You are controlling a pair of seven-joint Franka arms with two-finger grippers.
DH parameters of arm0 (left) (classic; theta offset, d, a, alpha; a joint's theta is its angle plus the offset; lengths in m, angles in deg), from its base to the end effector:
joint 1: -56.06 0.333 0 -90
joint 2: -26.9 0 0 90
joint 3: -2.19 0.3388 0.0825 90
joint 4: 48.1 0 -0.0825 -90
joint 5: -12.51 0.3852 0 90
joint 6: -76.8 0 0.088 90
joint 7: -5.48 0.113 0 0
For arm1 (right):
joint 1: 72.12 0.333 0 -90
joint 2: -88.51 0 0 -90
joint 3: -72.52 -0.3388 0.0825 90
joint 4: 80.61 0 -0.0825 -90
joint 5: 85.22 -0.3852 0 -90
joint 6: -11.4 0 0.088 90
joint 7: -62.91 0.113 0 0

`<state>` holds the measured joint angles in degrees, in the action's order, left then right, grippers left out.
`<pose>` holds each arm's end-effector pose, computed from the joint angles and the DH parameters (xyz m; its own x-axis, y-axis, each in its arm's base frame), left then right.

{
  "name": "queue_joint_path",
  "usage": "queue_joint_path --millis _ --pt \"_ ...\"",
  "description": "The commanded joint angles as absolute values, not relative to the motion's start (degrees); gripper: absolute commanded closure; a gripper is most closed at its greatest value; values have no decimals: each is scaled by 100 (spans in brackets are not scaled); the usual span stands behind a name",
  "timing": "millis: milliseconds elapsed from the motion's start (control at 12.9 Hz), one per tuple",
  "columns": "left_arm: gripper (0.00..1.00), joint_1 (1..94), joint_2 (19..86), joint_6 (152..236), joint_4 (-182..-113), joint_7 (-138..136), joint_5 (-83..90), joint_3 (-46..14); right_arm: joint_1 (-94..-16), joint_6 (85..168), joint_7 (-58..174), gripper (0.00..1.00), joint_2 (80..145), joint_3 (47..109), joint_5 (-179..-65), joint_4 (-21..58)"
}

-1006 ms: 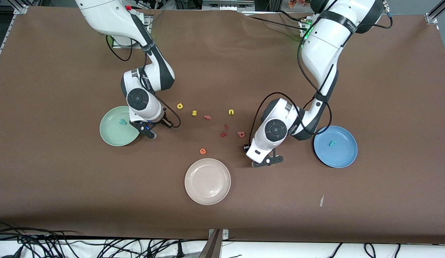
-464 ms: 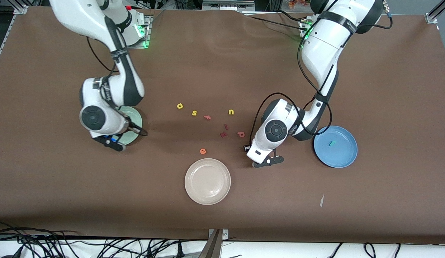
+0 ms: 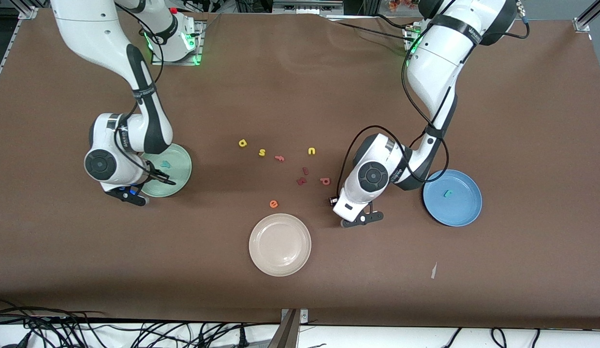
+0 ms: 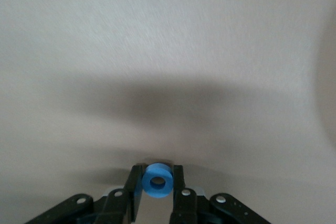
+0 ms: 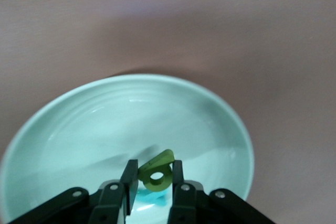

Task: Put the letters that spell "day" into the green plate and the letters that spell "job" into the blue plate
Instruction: 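Place the 6 on the green plate and the o on the blue plate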

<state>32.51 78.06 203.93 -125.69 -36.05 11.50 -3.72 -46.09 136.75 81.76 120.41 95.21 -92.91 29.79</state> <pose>0.6637 -0.3556 0.1915 0.9640 0.2529 -0.0821 0.2576 -0.9648 0.0527 0.6045 0.0491 0.2121 0.9217 -0.3392 -0.1884 -0.3048 -0.9334 0.1893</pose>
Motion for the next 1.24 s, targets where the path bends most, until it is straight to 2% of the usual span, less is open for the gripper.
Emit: queue_joint_path --millis 0,309,619,928,1006,1083,1160 --pt "84 3584 7446 19715 -12527 -3226 1286 -379 -4646 13613 8022 0 11875 9450 -9383 3014" --pt "84 4444 7033 18573 -12606 -1303 1286 -379 -4575 13059 9450 0 11532 8801 -9383 2899" --pt "84 5218 6567 18456 -13220 255 1715 -379 -4566 13172 11034 0 11233 8001 -9383 3145" --pt "84 5641 6566 18945 -13668 889 2094 -379 -4540 14382 12800 0 11023 7148 -9331 3933" --pt "78 5676 6618 19174 -13774 934 2094 -379 -4523 14672 12943 0 10900 7103 -9331 4241" --pt "45 5685 6680 19263 -13784 934 2129 -379 -4514 14867 12988 1 10777 7033 -9331 4514" --pt "0 5694 6680 19247 -13775 934 2129 -379 -4505 14964 13171 1 10671 6937 -9331 4699"
